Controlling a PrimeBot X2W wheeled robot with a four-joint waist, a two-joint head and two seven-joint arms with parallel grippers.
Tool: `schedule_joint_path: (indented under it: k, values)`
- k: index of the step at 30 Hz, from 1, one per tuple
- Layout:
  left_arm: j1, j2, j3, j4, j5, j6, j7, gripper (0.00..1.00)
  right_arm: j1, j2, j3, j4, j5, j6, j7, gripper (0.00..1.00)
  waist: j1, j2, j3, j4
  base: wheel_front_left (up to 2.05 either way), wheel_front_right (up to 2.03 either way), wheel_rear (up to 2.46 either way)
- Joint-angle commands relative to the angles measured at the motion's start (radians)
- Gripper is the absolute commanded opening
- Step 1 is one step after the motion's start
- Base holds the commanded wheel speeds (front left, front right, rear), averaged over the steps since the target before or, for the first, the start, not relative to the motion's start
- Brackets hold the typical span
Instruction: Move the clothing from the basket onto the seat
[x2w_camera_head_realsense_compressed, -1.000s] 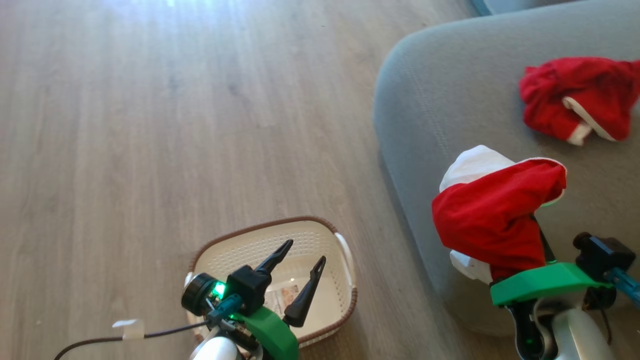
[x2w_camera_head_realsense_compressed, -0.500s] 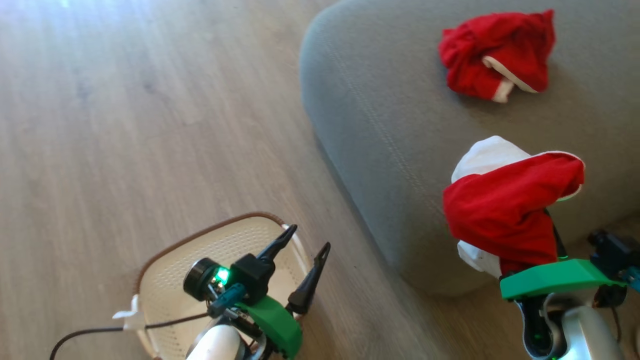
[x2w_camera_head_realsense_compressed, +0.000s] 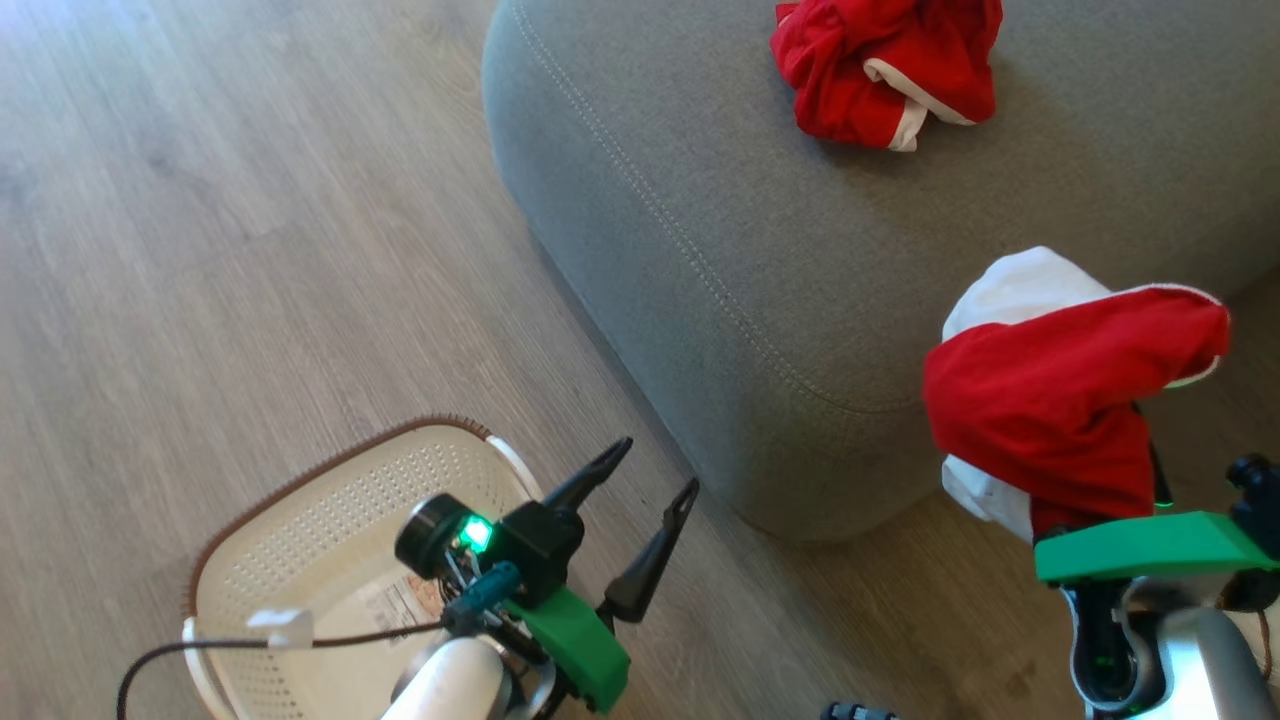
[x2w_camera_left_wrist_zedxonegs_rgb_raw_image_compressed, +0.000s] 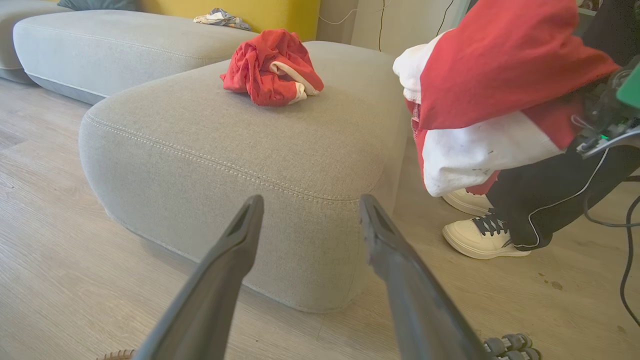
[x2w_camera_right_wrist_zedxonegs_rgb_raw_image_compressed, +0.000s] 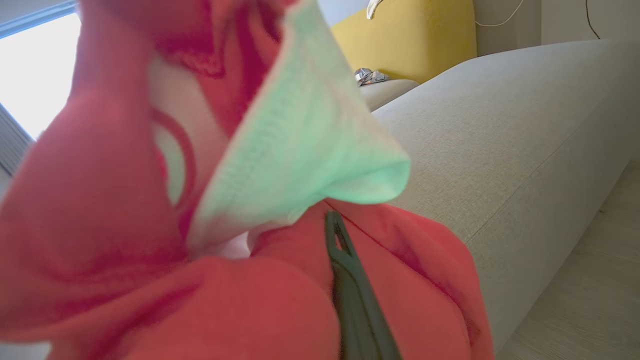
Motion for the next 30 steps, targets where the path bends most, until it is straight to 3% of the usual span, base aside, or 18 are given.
schedule_joint_path:
  k: [1,19,25,30]
  values:
    - [-0.048,0.005,0.025,-0.04,0.003,-0.001,-0.006,1.0,-0.008,-0.004,0.017,-0.042,0.007,0.0,-0.007,0.0,-0.0001,0.0,0.007,-0.004,0.0,0.0,0.0]
    - [-0.085,0.022,0.003,-0.067,-0.002,-0.001,-0.006,1.0,-0.015,-0.004,-0.018,-0.074,-0.009,0.0,-0.007,0.0,-0.0001,0.0,0.048,-0.003,0.0,0.0,0.0]
    - [-0.086,0.053,0.008,-0.095,0.024,-0.001,-0.006,1.0,-0.13,-0.004,-0.039,-0.104,-0.049,0.0,-0.007,0.0,-0.0001,0.0,0.115,-0.003,0.0,0.0,0.0]
    - [-0.134,0.103,-0.038,-0.127,0.052,-0.001,-0.006,1.0,-0.279,-0.014,-0.109,-0.139,-0.073,0.0,-0.007,0.0,-0.0001,0.0,0.216,0.043,0.0,0.0,0.0]
